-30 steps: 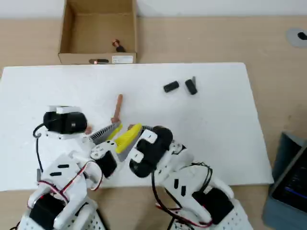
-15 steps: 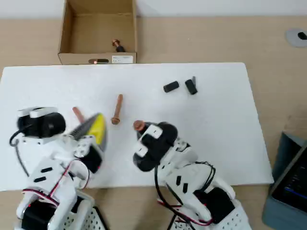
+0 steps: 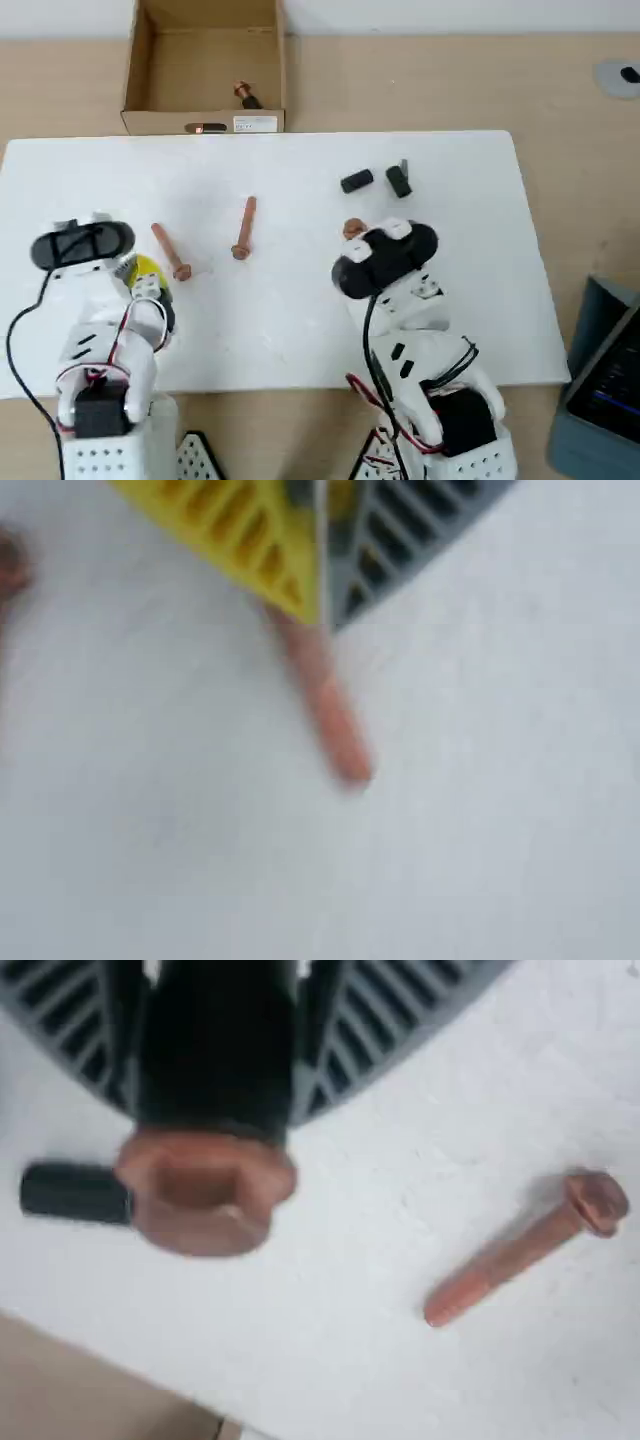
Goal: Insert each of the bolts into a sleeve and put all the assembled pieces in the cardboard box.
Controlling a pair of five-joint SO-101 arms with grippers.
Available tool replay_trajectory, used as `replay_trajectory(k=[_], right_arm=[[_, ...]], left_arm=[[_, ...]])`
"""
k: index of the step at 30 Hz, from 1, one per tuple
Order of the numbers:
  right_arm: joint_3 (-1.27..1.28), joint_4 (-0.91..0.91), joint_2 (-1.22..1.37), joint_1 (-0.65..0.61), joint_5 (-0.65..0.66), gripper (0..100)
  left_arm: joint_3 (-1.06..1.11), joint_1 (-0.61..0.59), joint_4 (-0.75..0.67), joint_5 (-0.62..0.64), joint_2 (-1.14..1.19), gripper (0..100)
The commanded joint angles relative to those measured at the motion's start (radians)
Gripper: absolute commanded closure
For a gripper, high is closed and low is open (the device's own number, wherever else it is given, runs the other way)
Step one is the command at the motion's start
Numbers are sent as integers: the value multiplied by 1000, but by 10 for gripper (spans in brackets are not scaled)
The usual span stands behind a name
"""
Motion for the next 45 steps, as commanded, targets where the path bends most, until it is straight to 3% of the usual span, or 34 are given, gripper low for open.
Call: replay_trajectory(k=[1, 14, 23, 35, 45], right_arm=[[-120, 6, -5, 19, -11, 989], [-677, -25, 754, 16, -12, 989], [-949, -293, 1241, 16, -9, 989], [-1383, -500, 1825, 16, -2, 989], [-1839, -563, 2288, -21, 195, 988]], left_arm=[[44, -11, 5, -15, -7, 998], [152, -20, -2, -14, -7, 998], [152, -20, -2, -11, -7, 998], [152, -20, 0, -9, -7, 998], [152, -20, 0, -9, -7, 998]])
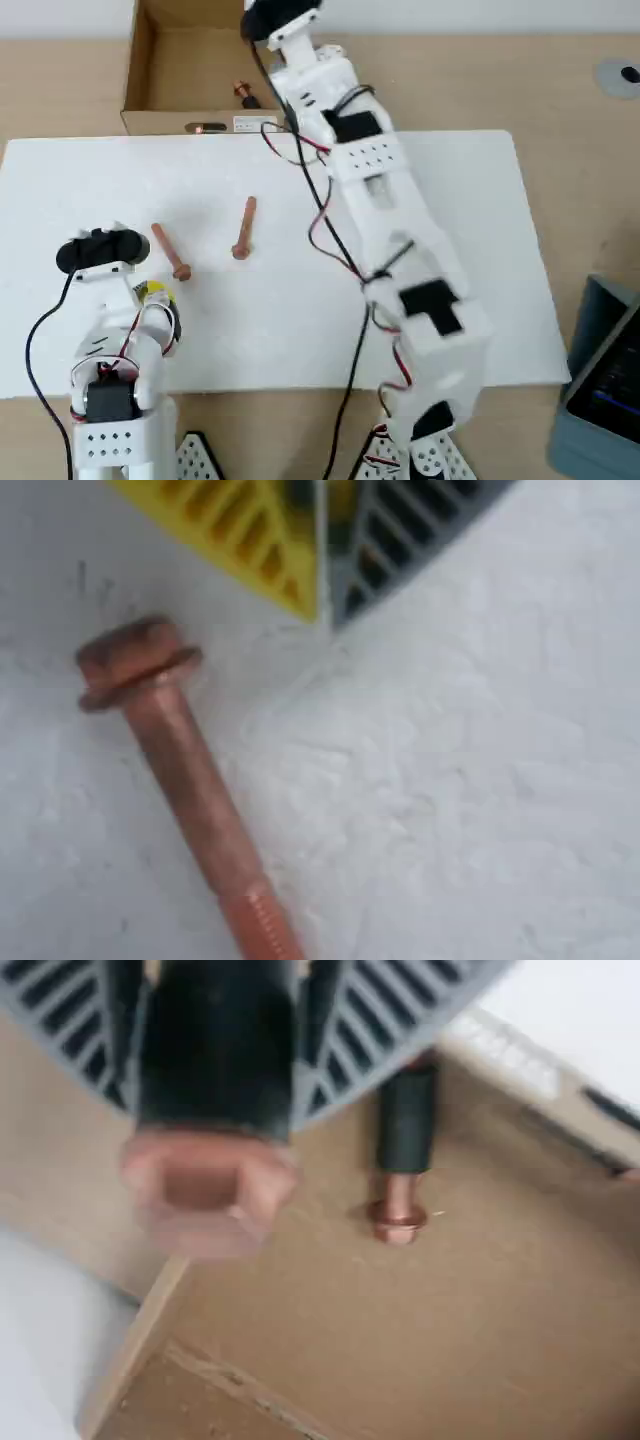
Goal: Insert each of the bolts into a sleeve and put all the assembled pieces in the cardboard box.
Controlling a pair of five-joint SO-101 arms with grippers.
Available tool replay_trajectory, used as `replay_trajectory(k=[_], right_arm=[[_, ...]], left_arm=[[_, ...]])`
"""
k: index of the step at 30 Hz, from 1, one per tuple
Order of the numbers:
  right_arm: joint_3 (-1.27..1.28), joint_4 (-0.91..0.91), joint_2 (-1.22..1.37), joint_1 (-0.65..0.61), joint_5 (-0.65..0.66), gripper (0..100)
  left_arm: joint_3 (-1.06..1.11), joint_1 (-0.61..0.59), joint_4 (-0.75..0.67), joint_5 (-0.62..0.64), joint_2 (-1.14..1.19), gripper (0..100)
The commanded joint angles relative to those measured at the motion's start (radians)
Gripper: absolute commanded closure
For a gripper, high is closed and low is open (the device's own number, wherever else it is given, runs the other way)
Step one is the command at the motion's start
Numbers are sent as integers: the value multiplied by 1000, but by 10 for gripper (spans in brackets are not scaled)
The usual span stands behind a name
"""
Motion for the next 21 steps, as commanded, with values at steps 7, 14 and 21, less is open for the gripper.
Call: replay_trajectory(k=[7, 14, 21], right_arm=[[-536, -35, 389, -59, 199, 988], [-823, -28, 634, -73, 302, 988], [-964, 138, 743, -73, 377, 986]], left_arm=[[-5, -11, 0, 0, -7, 998], [-5, -11, 0, 0, -7, 998], [-5, -11, 0, 0, -7, 998]])
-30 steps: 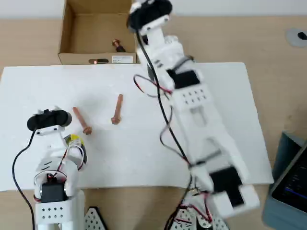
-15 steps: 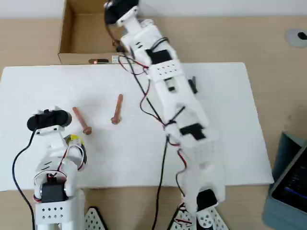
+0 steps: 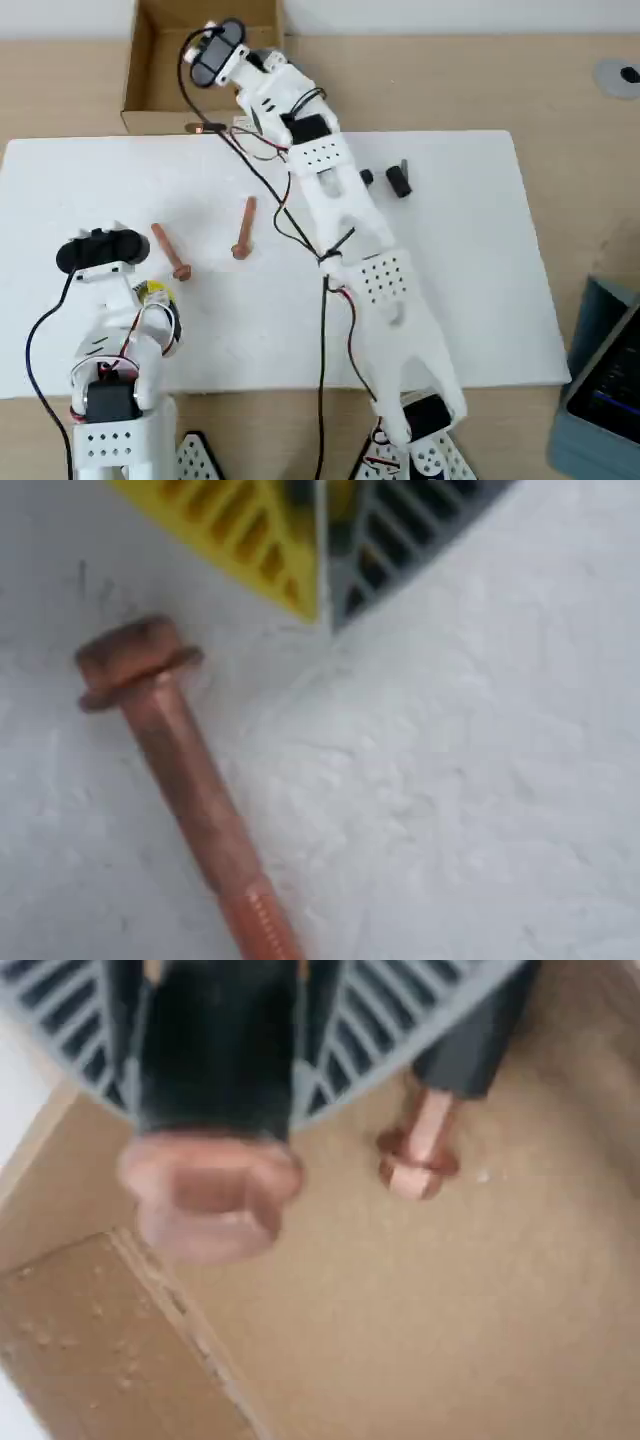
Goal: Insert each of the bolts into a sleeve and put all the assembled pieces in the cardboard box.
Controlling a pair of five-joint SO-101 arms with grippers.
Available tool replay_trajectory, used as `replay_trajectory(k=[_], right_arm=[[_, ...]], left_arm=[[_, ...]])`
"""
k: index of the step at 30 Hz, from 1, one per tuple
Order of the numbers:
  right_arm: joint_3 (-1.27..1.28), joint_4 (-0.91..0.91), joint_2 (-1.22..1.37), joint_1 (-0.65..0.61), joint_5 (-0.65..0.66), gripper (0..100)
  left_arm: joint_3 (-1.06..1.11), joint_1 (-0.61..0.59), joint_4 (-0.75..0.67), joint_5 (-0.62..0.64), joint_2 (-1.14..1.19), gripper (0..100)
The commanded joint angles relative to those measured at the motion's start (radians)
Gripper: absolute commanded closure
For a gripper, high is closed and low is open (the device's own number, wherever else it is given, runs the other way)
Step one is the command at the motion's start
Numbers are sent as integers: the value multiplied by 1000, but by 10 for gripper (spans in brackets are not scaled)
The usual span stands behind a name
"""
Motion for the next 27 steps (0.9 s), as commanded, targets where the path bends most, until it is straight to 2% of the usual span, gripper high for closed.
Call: replay_trajectory(k=[1, 8, 22, 27], right_arm=[[-120, 71, 5, -15, 15, 986], [-185, 186, 45, -12, 12, 877], [-245, 198, 42, -7, 12, 875], [-369, 311, 42, -7, 14, 875]], left_arm=[[-5, -11, 0, 0, -7, 998], [-5, -11, 0, 0, -7, 998], [-5, -11, 0, 0, -7, 998], [-5, -11, 0, 0, -7, 998]])
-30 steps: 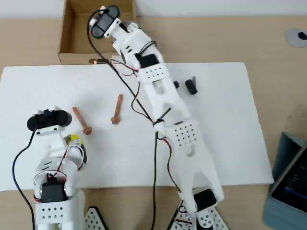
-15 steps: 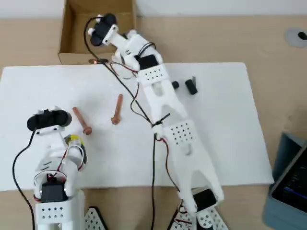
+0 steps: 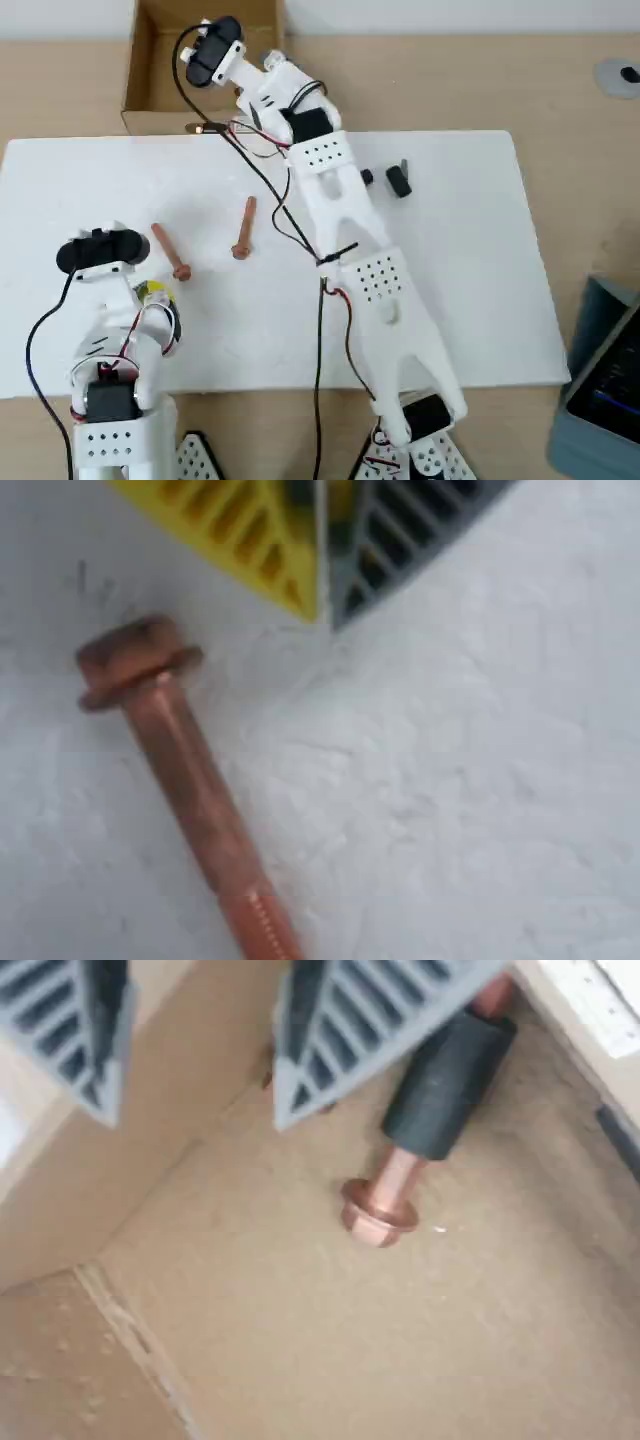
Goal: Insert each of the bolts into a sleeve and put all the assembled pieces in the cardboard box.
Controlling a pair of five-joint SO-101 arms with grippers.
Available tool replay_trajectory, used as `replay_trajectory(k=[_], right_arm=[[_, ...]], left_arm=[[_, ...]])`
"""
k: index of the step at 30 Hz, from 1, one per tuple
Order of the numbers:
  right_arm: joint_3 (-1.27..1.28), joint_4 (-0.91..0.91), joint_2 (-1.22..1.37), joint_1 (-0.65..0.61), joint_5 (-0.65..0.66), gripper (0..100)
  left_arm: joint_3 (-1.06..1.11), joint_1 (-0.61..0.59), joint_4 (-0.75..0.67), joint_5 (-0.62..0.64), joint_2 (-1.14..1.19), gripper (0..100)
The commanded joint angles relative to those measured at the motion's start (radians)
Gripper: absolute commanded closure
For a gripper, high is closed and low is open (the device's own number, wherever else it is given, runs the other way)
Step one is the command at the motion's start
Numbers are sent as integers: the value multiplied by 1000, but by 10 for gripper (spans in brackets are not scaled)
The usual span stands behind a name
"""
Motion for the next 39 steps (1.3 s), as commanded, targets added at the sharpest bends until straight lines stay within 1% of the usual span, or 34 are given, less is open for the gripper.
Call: replay_trajectory(k=[1, 6, 13, 28, 36, 39], right_arm=[[-137, 80, -22, -2, 2, 875], [-280, 199, -22, 8, 6, 875], [-274, 281, -79, 53, 5, 875], [-275, 733, -259, 87, 6, 874], [-275, 988, -294, 160, 8, 873], [-269, 1002, -309, 208, 6, 873]], left_arm=[[-5, -11, 0, 0, -7, 998], [-5, -11, 2, 0, -7, 998], [-5, -11, 5, 0, -7, 998], [-5, -12, 5, 0, -7, 998], [-5, -12, 5, 0, -7, 998], [-5, -12, 5, 0, -7, 998]])
